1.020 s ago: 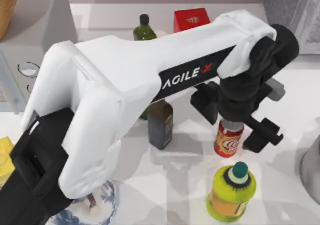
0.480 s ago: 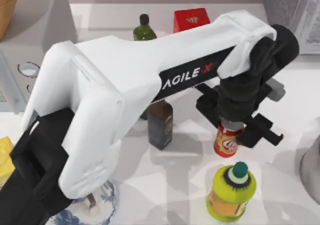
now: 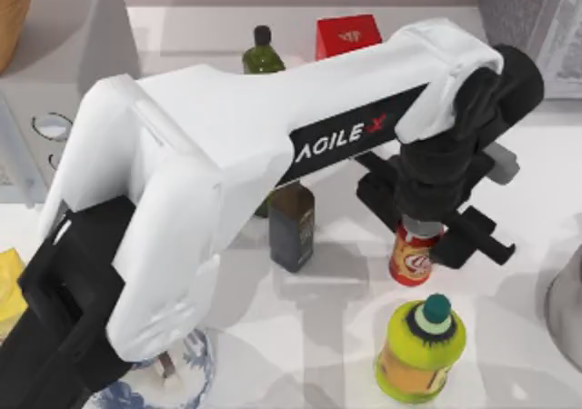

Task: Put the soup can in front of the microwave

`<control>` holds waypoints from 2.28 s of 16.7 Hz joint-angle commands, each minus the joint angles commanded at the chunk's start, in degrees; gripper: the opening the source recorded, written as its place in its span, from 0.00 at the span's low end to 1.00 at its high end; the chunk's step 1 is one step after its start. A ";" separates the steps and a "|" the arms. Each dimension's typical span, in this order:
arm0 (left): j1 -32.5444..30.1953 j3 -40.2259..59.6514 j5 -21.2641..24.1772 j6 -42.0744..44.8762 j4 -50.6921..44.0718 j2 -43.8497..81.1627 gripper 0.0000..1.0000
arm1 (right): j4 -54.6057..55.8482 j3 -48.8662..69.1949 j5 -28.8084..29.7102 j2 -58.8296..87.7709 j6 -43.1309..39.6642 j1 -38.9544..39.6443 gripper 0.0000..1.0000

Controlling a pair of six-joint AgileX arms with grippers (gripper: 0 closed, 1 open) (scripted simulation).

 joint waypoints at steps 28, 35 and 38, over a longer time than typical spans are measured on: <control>37.72 -23.16 1.90 23.24 -13.88 -49.99 0.00 | 0.00 0.00 0.00 0.00 0.00 0.00 1.00; 67.40 -48.33 2.10 36.26 -7.55 -62.62 0.00 | 0.00 0.00 0.00 0.00 0.00 0.00 1.00; 78.04 -56.60 2.59 40.08 -0.87 -60.92 0.00 | 0.00 0.00 0.00 0.00 0.00 0.00 1.00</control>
